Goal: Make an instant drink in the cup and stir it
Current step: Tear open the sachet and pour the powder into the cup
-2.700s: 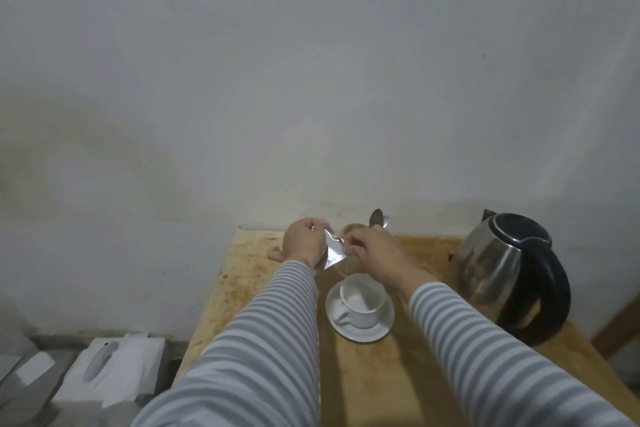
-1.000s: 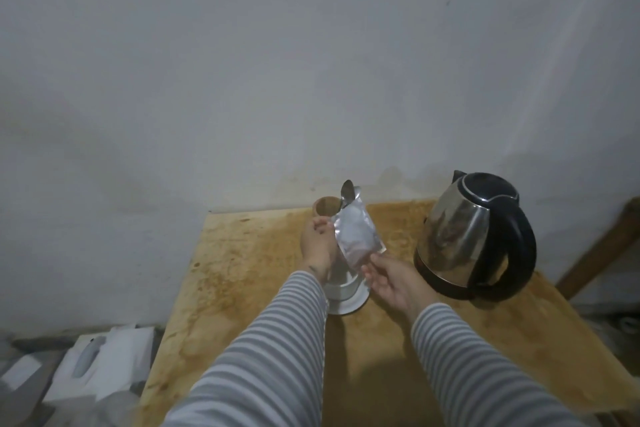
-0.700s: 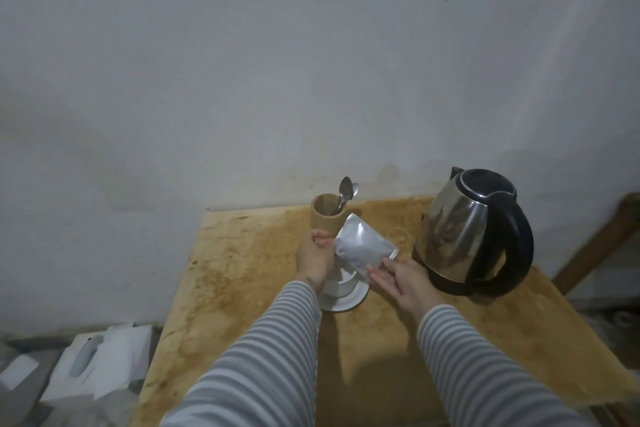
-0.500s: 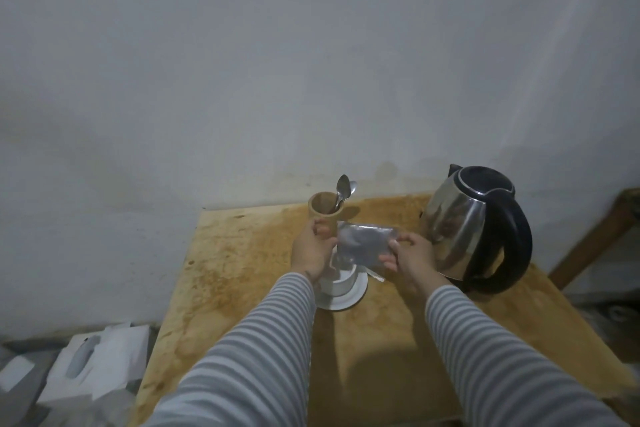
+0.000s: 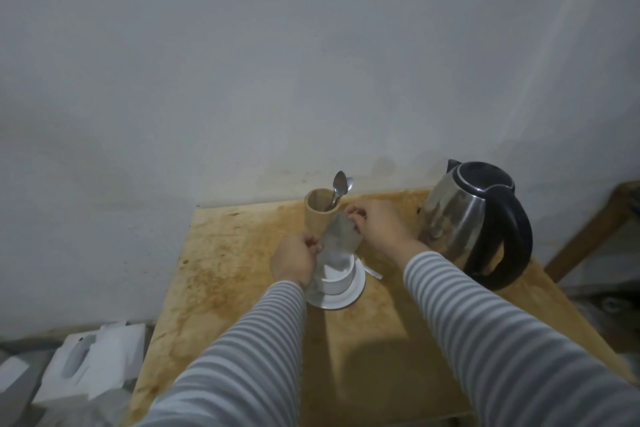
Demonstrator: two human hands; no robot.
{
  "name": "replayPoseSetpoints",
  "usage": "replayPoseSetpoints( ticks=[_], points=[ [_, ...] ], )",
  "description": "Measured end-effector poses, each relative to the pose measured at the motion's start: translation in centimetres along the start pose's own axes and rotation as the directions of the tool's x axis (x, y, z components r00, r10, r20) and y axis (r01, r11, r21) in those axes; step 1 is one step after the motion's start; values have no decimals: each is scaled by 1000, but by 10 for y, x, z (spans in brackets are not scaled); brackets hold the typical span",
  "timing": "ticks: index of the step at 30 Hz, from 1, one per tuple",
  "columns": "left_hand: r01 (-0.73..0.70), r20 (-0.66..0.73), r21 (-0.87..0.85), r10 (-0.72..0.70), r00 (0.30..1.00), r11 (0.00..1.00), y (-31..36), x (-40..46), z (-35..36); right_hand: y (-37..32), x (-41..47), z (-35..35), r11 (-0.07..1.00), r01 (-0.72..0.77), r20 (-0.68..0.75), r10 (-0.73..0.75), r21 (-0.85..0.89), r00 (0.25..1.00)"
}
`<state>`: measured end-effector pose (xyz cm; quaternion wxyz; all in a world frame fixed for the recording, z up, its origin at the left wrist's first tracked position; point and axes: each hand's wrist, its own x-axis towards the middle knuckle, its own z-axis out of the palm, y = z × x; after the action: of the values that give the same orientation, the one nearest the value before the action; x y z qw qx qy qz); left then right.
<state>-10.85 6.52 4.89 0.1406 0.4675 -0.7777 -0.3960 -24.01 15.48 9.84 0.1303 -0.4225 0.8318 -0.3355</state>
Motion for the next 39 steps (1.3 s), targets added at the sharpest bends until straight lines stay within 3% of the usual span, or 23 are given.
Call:
replayPoseSetpoints(
  ticks=[6, 12, 19, 23, 26, 30, 33, 36, 39],
  points=[
    [9, -35, 188, -2, 999, 982, -8, -5, 1, -13, -4, 2, 983, 87, 71, -77, -160, 995],
    [-6, 8, 233, 4, 1000, 972, -6, -6, 3, -18, -8, 0, 963, 144, 82, -128, -226, 988],
    [-1, 17, 112, -1, 1000, 994, 1, -6, 10, -14, -7, 1, 968, 141, 84, -126, -206, 989],
    [6, -14, 89, -5, 1000, 996, 2, -8, 11, -6, -10, -1, 992, 63, 49, -58, -109, 997],
    [-2, -26, 80, 4, 1000, 997, 4, -10, 11, 7, -11, 2, 994, -95, 22, 96, -58, 995],
    [-1, -13, 4, 1, 1000, 1000, 2, -11, 11, 13, -10, 9, 923, -288, 105, 269, 255, 957],
    [1, -8, -1, -1, 1000, 1000, 1, -12, 12, 9, -12, 8, 931, -195, 91, 175, 307, 980],
    [-11, 3, 4, 11, 1000, 1000, 3, -13, 12, 2, -13, 7, 979, -46, 72, 32, 197, 997],
    [-4, 15, 59, 3, 1000, 998, 5, -14, 12, 0, -12, 7, 988, -21, 34, 15, 154, 999]
  ],
)
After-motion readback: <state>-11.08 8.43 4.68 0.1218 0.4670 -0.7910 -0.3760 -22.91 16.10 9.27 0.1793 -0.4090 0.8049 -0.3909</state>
